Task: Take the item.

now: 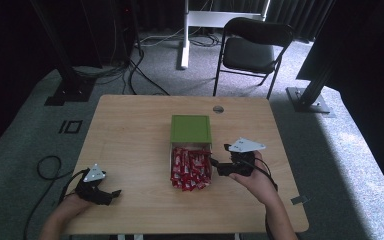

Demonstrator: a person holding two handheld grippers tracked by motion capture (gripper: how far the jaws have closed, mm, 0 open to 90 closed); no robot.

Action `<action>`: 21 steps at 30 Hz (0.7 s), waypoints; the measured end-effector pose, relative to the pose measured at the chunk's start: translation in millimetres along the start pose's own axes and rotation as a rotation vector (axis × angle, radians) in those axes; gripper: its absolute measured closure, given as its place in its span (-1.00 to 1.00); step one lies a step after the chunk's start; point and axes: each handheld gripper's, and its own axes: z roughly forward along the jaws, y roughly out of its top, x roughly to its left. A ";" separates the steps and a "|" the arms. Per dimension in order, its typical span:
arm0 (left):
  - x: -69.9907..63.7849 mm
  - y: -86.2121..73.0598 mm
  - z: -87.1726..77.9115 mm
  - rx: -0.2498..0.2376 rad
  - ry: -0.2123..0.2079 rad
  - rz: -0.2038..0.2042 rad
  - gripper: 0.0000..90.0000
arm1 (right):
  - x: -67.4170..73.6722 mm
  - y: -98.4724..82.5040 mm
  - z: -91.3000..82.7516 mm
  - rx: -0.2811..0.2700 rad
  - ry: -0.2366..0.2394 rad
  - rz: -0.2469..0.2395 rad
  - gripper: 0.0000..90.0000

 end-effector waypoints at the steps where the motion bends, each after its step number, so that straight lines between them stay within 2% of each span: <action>1: 0.0 0.0 0.0 0.000 0.000 0.000 -0.97 | 2.6 2.7 3.2 -0.001 0.011 -0.011 -0.37; 3: 0.0 0.0 0.0 0.000 0.000 0.000 -0.97 | 4.7 4.9 7.1 -0.003 0.029 -0.022 -0.32; 6: 0.0 0.0 0.0 0.000 0.000 0.000 -0.97 | 6.7 7.2 13.3 0.005 0.054 -0.065 -0.07; 11: 0.1 0.0 0.0 0.000 0.000 0.000 -0.97 | 10.1 11.5 22.3 0.023 0.097 -0.099 0.12; 21: 0.8 -0.1 0.1 -0.002 -0.003 0.002 -0.97 | 12.3 16.3 43.8 0.082 0.091 -0.113 0.30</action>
